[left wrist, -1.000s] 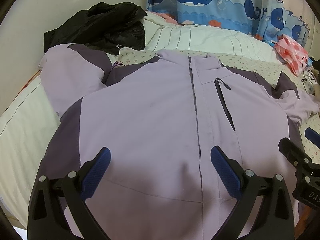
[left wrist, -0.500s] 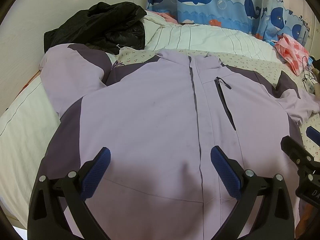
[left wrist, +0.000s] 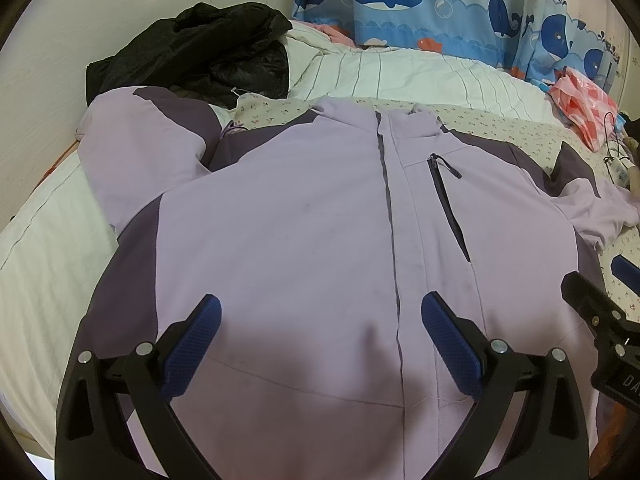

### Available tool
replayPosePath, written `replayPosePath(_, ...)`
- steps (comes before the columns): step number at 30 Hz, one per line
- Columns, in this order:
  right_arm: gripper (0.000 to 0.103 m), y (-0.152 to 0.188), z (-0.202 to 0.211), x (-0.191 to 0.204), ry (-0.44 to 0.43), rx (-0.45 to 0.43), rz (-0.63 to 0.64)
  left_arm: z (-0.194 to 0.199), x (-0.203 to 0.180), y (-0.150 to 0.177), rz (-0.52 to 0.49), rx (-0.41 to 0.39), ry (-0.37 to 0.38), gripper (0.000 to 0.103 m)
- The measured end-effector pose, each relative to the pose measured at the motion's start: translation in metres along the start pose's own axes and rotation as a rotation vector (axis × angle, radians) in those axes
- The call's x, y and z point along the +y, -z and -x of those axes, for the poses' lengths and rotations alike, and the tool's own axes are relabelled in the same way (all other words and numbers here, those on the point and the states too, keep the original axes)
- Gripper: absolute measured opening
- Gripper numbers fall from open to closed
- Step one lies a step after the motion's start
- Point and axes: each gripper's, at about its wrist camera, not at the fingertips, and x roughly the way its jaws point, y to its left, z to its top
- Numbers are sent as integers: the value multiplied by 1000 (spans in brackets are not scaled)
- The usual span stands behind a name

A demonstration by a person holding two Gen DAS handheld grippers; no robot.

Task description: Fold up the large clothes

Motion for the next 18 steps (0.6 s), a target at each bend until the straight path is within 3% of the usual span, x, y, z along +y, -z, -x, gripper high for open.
replayPosePath(11,97,0,-7,-1,-19,39,-1,-2,-3,0,3,8,1,96)
replayPosePath(15,97,0,-10,-3,11,68,24,-2,-4,-2,10,10,8,96)
replayPosePath(18,97,-6,-6,-18,-5,75,-21,-3,-5,-5,15,11,14,96)
